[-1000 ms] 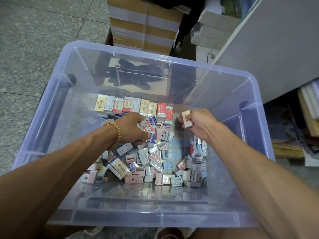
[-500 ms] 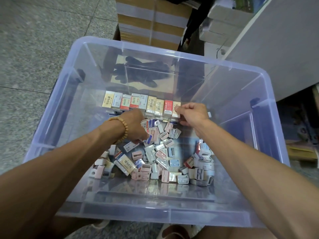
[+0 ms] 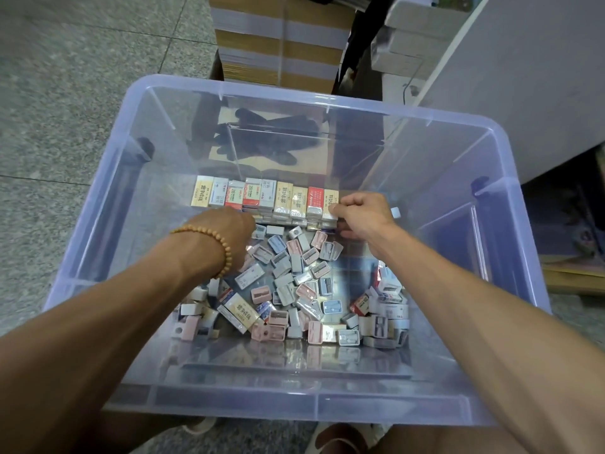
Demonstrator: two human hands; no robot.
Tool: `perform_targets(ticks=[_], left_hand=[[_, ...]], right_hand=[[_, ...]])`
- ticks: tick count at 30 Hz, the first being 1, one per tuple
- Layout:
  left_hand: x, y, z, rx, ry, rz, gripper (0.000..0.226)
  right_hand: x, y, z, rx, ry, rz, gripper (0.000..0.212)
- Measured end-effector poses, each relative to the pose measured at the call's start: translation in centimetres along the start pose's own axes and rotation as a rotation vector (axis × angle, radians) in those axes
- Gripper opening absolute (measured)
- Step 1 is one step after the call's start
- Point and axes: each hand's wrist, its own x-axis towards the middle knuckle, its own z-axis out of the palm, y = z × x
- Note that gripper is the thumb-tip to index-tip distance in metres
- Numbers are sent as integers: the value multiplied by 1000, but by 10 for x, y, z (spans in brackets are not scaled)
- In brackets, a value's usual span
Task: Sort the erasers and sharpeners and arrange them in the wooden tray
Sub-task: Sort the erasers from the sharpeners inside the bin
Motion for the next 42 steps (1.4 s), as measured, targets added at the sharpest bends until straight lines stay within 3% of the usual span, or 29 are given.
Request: perform_targets(ticks=[3,9,12,14,16,20,21,22,26,28,33,38,42], left_hand=[[-2,-1,-5,-49,32,9,20],[-3,8,2,-734,-151,22,36],[-2,12,2,-835,-175,4,21],[0,11,4,-864,-201,5,22],[1,8,6,-878,-229,-4,28],[-2,9,3,-992,-235,-10,28],[-3,10,2,-1030,-244,-3,26],[-4,12,1,-1075,-260,10,22],[-9,16,-4,-1202,-283,86,10],[-13,15,-5,-1194,-279,118,16],[-23,4,-3,-1174,-275,65,18],[-28,-1,-2,-1254,-232,33,27],[-29,7,-1,-1360,-263,41,38]], right_hand=[[-2,-2,-3,22,-19,4,14],[-3,-5,-6,40,-36,14,13],[-3,-5,-6,35,-33,19,12],[-1,-6,-7,7,-50,22,11],[0,-9,-10,-98,-55,33,13],[-10,-20,-21,-493,203,-42,37],[-17,-23,-27,-501,189,-94,40],[-27,-28,-31,-454,98,-130,41],[-72,-35,-32,-209,-546,-79,28],[-80,-28,-25,-117,-675,-52,23],[-76,-22,-26,-67,-694,22,17],[-84,-25,-28,-429,-725,-44,26],[-88,-28,-19,-141,-692,-37,16]])
